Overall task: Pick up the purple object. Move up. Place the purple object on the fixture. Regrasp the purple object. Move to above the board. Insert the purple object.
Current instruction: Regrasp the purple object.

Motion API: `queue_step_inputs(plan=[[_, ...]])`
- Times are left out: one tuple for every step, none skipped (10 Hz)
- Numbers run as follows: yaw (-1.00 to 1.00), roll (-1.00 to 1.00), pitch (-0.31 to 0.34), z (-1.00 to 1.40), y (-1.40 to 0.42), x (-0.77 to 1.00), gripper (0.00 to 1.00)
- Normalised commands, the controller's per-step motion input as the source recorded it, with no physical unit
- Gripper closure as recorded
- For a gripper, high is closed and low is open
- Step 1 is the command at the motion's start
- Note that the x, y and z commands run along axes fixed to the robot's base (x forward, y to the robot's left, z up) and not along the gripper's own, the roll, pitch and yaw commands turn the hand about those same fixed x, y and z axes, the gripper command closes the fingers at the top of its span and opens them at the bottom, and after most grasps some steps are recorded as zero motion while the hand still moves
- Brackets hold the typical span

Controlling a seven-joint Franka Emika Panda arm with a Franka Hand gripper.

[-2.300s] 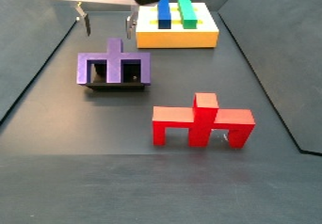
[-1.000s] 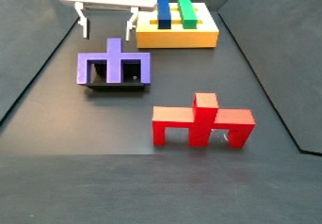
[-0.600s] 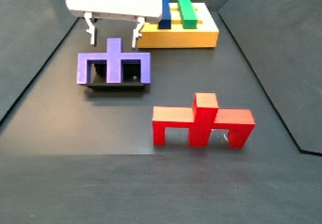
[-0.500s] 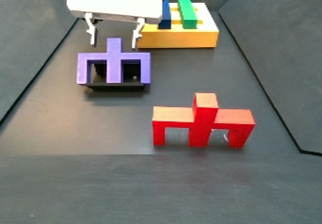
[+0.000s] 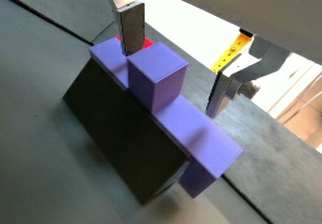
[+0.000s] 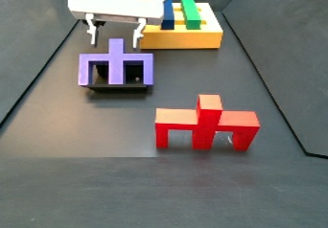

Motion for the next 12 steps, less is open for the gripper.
queue_step_inputs(plan=[[0.0, 0.0, 0.0, -0.21, 0.0, 0.0, 0.0], [-0.1, 0.0, 0.017, -0.12, 0.0, 0.0, 0.0], [-0.23, 0.04, 0.197, -0.02, 0.0, 0.04, 0.0], [-0.2, 0.01, 0.12, -0.04, 0.0, 0.01, 0.0], [-0.2, 0.01, 0.117, -0.06, 0.0, 0.01, 0.0], [-0.11, 0.03, 0.089, 0.0, 0.0, 0.0, 0.0], [0.0, 0.0, 0.0, 0.0, 0.0, 0.0, 0.0], [0.0, 0.0, 0.0, 0.0, 0.0, 0.0, 1.0], [0.0, 0.0, 0.0, 0.0, 0.0, 0.0, 1.0], [0.0, 0.0, 0.0, 0.0, 0.0, 0.0, 1.0], [0.0, 0.0, 0.0, 0.0, 0.0, 0.0, 1.0], [0.0, 0.0, 0.0, 0.0, 0.0, 0.0, 1.0]])
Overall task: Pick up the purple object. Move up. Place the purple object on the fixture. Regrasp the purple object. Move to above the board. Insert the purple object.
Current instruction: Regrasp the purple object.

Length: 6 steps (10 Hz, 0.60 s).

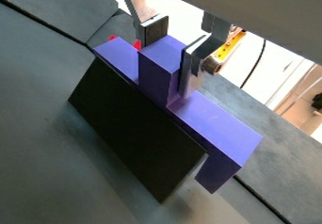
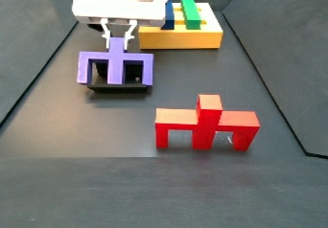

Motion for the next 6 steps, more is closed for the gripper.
queue_step_inputs(plan=[[0.0, 0.0, 0.0, 0.0, 0.0, 0.0, 1.0], [0.0, 0.0, 0.0, 0.0, 0.0, 0.0, 1.0], [0.0, 0.0, 0.0, 0.0, 0.0, 0.0, 1.0], [0.0, 0.0, 0.0, 0.0, 0.0, 0.0, 1.0], [0.0, 0.0, 0.0, 0.0, 0.0, 0.0, 1.0], [0.0, 0.0, 0.0, 0.0, 0.0, 0.0, 1.0]])
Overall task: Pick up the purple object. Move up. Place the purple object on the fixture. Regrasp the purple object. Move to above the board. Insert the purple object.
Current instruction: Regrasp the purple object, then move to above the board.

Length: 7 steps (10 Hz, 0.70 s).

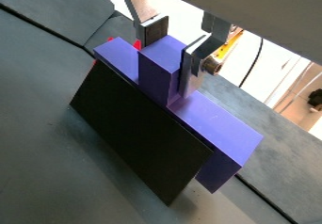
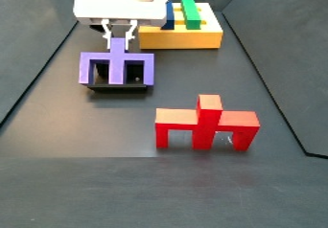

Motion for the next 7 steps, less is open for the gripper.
queue_step_inputs(plan=[[0.0, 0.0, 0.0, 0.0, 0.0, 0.0, 1.0], [0.0, 0.0, 0.0, 0.0, 0.0, 0.0, 1.0], [0.0, 0.0, 0.0, 0.0, 0.0, 0.0, 1.0], [0.0, 0.0, 0.0, 0.0, 0.0, 0.0, 1.0], [0.0, 0.0, 0.0, 0.0, 0.0, 0.0, 1.0], [0.0, 0.0, 0.0, 1.4, 0.0, 0.0, 1.0], [-0.02, -0.03, 0.024, 1.4, 0.0, -0.01, 1.0]])
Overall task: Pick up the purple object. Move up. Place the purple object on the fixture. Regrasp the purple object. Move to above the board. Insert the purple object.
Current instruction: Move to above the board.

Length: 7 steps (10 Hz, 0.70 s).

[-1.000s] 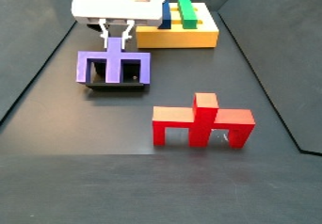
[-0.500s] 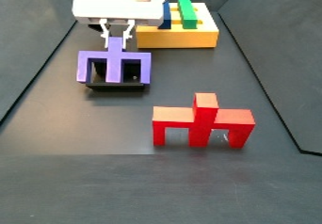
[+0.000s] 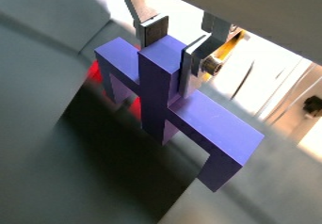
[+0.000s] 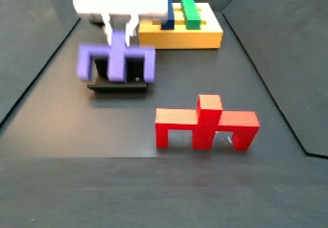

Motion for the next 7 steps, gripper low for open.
queue_step_inputs(plan=[[-0.02, -0.08, 0.02, 1.4, 0.01, -0.04, 1.0], [-0.01, -0.05, 0.018, 1.4, 0.01, -0.03, 1.0], [-0.01, -0.01, 0.058, 1.4, -0.01, -0.01, 1.0], [0.0, 0.0, 0.062, 1.4, -0.01, -0.02, 1.0], [0.01, -0.01, 0.055, 1.4, 0.0, -0.02, 1.0], [0.02, -0.01, 0.062, 0.84, -0.01, 0.0, 1.0], [0.03, 0.01, 0.066, 0.3, 0.0, 0.02, 1.0]])
